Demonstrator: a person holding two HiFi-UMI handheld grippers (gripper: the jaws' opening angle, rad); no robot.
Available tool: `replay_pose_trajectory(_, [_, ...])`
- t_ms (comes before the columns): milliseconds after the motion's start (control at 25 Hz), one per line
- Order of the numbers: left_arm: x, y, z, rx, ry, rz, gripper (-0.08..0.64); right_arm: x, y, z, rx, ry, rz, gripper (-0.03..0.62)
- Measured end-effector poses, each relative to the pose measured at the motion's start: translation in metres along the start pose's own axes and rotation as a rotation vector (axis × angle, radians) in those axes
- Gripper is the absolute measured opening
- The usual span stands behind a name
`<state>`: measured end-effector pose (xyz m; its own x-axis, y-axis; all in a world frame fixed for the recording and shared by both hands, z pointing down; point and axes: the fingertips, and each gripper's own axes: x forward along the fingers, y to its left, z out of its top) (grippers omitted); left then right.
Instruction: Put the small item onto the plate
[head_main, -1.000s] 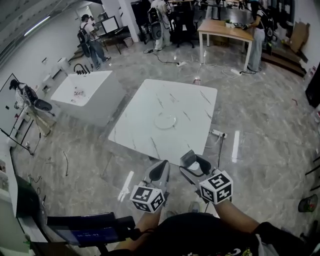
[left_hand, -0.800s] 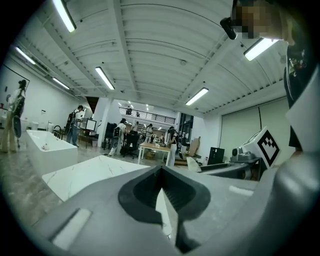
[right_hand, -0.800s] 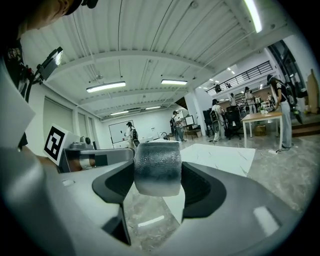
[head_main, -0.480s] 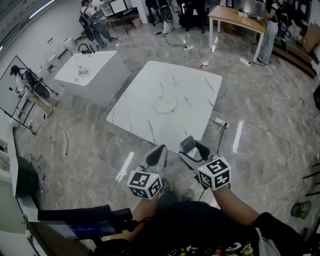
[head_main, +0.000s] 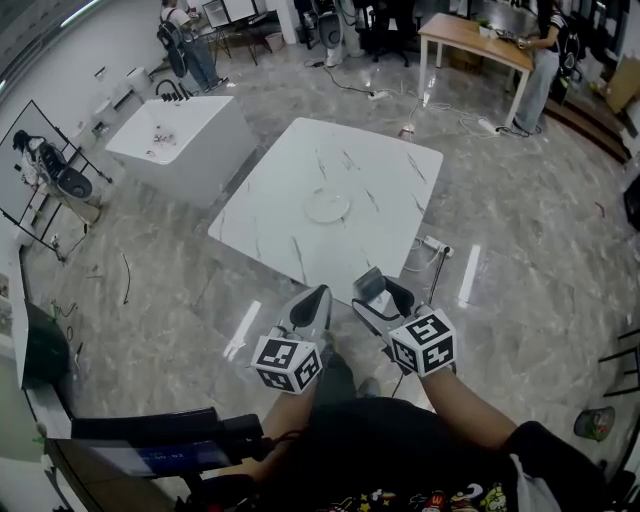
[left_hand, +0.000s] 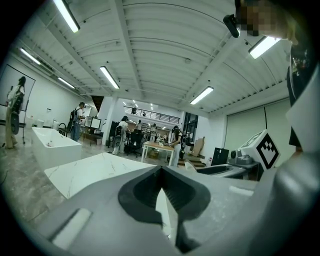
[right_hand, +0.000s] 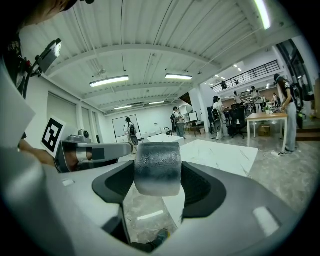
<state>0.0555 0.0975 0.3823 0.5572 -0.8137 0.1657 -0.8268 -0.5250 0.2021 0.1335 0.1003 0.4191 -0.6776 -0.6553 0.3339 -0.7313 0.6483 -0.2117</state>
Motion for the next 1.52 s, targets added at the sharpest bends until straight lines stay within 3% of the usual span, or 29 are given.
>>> replay_pose_trajectory(680, [0.049,0.053,-0.013,-0.048,0.029,-0.025,0.0,0.054,-0.029,-0.002,0.0,0.065,-0.034,0.322])
replay_pose_trajectory(1520, [0.145,0.178,0.0,-0.111,0.089,-0.112,0.0,0.19,-0.083,0.027,0.054,0.146,-0.116,0.322])
